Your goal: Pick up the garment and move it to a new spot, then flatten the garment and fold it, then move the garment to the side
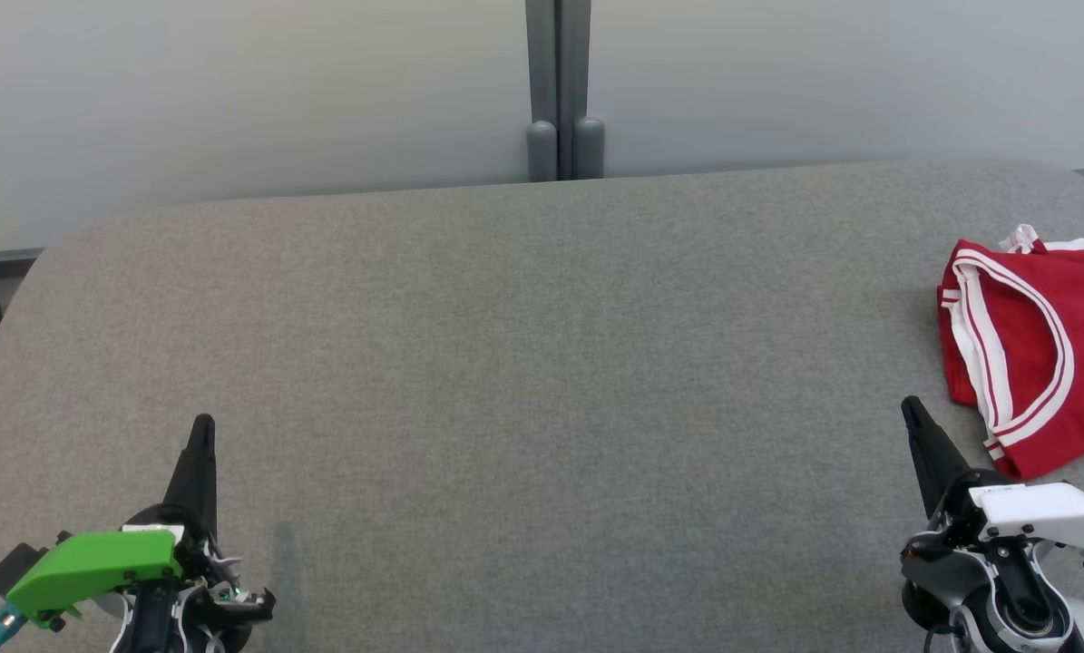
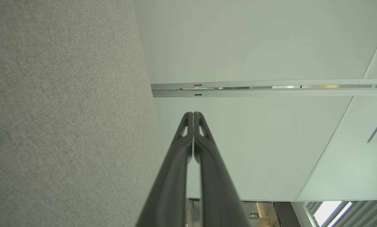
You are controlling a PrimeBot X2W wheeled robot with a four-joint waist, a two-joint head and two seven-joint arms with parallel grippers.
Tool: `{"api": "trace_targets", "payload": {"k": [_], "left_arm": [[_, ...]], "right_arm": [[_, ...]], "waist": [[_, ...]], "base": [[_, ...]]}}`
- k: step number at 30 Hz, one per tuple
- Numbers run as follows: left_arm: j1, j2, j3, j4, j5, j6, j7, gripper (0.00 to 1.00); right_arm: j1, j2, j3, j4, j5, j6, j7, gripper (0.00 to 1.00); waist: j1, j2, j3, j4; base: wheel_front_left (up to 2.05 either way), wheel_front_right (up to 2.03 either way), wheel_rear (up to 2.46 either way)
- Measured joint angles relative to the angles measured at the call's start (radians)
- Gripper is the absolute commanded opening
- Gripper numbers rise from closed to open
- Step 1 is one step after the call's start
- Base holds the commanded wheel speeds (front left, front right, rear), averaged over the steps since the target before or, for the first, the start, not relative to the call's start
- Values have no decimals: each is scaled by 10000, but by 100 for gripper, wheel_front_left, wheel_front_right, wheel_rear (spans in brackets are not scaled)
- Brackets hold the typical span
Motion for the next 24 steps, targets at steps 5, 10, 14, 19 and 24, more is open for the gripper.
{"api": "trace_targets", "payload": {"k": [5,10,14,19,24], "left_arm": [[-1,0,0,0,0,0,0,0],[-2,0,2,0,0,0,0,0],[-2,0,2,0,0,0,0,0],[-3,0,2,0,0,0,0,0],[-3,0,2,0,0,0,0,0]], "right_arm": [[1,0,0,-2,0,0,0,0],[2,0,-2,-2,0,0,0,0],[2,0,-2,-2,0,0,0,0],[3,0,-2,-2,0,0,0,0],[3,0,-2,-2,0,0,0,0]], "waist": [[0,0,0,0],[0,0,0,0],[0,0,0,0],[0,0,0,0],[0,0,0,0]], "base": [[0,0,0],[0,0,0],[0,0,0],[0,0,0],[0,0,0]]}}
